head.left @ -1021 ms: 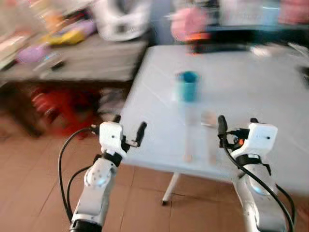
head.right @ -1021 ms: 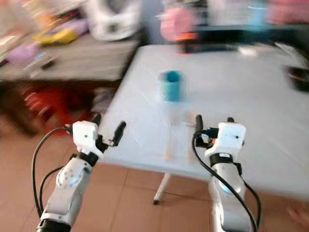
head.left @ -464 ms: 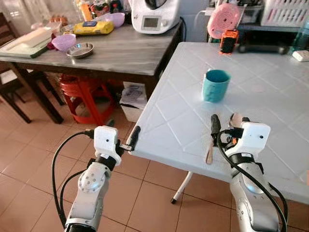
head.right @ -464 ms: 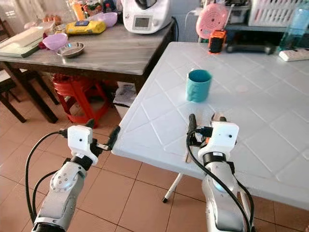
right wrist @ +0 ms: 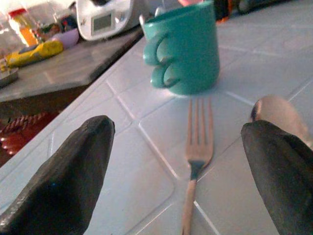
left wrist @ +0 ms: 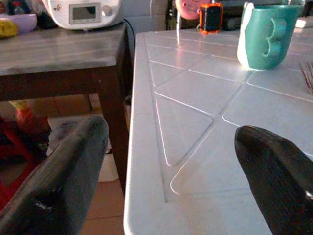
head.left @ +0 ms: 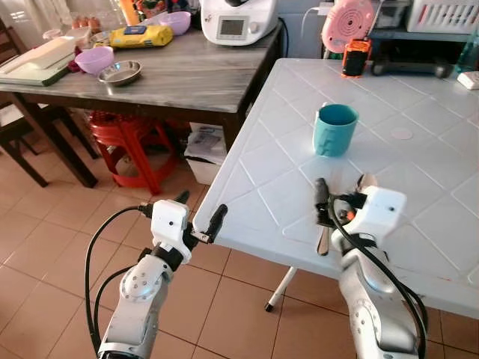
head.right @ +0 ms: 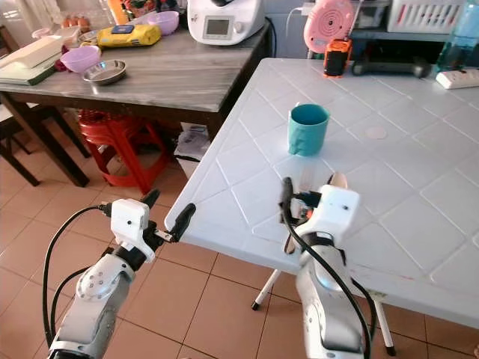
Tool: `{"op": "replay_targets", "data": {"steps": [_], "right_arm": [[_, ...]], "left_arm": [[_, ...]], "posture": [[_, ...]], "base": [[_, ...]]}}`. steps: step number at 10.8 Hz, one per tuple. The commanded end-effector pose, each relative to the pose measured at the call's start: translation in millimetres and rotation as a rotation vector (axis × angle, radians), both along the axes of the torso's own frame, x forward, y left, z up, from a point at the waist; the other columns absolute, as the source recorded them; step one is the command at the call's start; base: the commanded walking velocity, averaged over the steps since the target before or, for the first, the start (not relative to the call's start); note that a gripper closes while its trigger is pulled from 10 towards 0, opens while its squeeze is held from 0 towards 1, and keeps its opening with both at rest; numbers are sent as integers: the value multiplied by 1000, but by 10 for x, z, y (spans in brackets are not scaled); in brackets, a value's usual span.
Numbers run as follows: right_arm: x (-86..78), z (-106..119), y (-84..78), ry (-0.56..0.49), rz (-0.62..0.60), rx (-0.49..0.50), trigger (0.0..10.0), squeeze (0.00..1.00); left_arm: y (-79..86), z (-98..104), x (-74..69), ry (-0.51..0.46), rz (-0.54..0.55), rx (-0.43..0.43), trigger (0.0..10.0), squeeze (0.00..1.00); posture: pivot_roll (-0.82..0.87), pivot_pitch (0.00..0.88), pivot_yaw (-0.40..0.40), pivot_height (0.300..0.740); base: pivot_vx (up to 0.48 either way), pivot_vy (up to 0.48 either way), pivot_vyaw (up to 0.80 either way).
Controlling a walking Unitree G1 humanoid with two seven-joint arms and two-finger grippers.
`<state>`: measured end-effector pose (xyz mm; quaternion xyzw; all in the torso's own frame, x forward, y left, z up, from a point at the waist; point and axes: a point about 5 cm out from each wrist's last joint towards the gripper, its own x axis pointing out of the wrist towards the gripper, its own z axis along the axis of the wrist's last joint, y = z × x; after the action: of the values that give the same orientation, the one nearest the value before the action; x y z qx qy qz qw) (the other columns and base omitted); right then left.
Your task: Setting the table
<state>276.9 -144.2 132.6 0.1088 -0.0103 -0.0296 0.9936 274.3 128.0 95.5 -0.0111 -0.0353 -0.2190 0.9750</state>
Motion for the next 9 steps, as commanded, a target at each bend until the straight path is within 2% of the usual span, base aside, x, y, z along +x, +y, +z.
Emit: {"op": "replay_targets", "data": {"steps": [1,3,6,9], "right_arm": [[18,-22,174,39,39,46,10000,0],[24,-102,229,123,45,55,10000,0],[55,-107,203,159,26,50,10000,0],[136,-156,208,233,-6,21,10000,0]], "left_arm": [[31,1,-26,5,-5,12,10000,0],[25,-1,-29,9,-12,10,10000,0],[-25,-2,-35,19,-41,-10,10000,0],[-67,1,-82,28,-137,-51,10000,0]], "posture": [[-61,100,121,740],[-61,99,120,740],[-69,98,116,740],[-69,99,111,740]], "base": [[0,0,0],[0,0,0],[0,0,0],[0,0,0]]}}
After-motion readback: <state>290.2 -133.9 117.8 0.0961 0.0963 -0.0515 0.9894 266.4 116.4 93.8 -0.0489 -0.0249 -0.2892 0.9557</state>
